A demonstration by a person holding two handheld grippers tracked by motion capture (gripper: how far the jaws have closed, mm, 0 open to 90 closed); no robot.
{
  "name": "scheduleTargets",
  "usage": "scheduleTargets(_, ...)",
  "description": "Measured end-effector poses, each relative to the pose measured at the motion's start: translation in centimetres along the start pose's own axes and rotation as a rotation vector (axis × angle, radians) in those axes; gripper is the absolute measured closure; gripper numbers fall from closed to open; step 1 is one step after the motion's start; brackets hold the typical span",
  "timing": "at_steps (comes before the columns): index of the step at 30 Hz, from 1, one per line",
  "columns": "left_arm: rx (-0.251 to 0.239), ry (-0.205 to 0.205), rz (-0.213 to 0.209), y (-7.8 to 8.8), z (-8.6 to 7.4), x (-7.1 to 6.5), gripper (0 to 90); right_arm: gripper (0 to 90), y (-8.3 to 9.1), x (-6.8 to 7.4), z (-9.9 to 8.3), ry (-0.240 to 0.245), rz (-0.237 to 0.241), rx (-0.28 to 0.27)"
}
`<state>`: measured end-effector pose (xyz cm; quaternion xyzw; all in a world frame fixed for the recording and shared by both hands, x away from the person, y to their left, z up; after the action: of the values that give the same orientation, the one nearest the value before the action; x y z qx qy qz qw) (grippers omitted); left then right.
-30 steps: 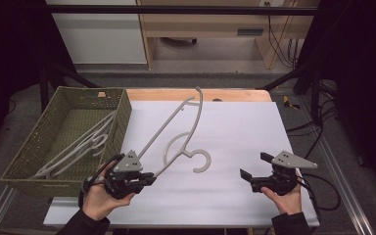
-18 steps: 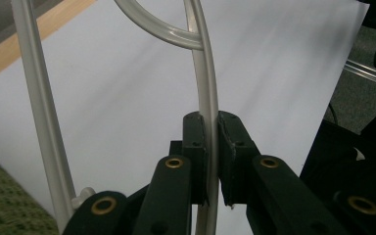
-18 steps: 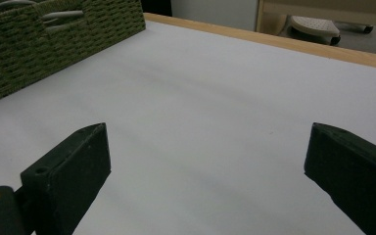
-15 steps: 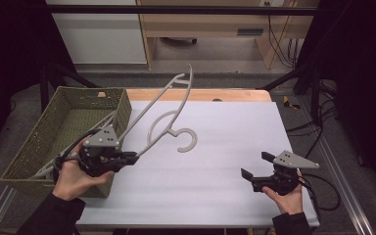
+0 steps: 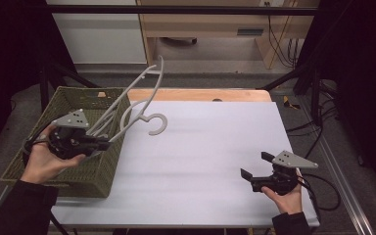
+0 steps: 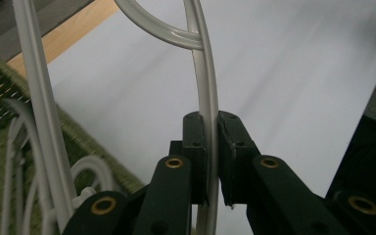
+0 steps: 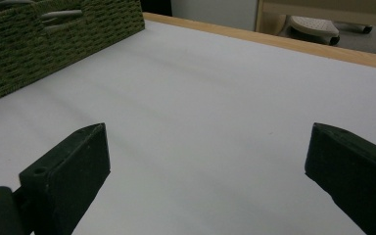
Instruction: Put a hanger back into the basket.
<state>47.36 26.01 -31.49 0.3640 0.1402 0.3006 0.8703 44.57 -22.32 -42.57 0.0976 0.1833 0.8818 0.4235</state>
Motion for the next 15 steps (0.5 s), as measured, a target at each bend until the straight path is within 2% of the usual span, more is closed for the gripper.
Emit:
scheduleTargets(11, 0.058, 0.049, 0.009, 0.8, -4.3, 4.4, 82.6, 3.2, -0.3, 0.1, -0.2, 0.007, 0.002, 0.014)
scheduleTargets(15, 0.101, 0.069, 0.015, 0.7, -5.8, 5.6, 82.6, 3.2, -0.5, 0.1, -0.3, 0.003, -0.001, 0.021)
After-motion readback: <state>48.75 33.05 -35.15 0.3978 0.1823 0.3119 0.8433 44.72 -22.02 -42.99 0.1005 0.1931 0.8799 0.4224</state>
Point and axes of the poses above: each handheld gripper's, and its own axes: y roughly backward along the jaws, z roughly out of its top, x roughly to its left, the point moved 5 cm from there along -y, roughly forward along the jaws, and after that the axes turned 4 degrees about y, right-handed, at the moved point
